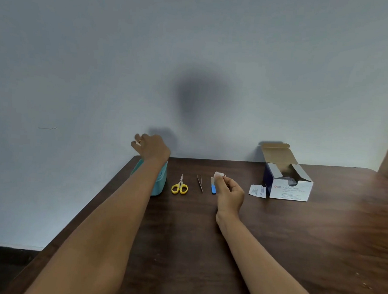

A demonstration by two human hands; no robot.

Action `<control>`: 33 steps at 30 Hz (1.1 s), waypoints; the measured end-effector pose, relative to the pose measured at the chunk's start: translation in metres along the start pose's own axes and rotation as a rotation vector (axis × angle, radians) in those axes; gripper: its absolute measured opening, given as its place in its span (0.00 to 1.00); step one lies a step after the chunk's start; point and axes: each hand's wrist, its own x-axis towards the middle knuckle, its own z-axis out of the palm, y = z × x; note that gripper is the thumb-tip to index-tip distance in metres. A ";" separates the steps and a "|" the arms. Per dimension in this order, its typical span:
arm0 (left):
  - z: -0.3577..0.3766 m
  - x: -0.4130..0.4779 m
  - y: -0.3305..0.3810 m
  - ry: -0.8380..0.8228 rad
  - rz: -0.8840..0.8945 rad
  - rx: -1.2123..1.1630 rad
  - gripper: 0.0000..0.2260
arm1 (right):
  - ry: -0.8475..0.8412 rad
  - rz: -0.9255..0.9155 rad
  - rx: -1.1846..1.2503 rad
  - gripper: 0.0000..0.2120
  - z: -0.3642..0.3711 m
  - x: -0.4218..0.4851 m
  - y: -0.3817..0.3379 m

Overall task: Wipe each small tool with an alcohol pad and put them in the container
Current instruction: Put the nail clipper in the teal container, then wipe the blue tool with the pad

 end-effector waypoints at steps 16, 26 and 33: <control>0.058 -0.124 0.097 -0.109 0.376 -0.028 0.15 | 0.130 0.029 0.356 0.04 -0.046 0.047 -0.014; 0.069 -0.134 0.113 -0.027 0.432 0.086 0.09 | 0.083 0.001 0.291 0.06 -0.048 0.058 -0.009; 0.063 -0.141 0.100 0.035 0.449 0.085 0.09 | 0.015 0.002 0.267 0.05 -0.050 0.058 -0.009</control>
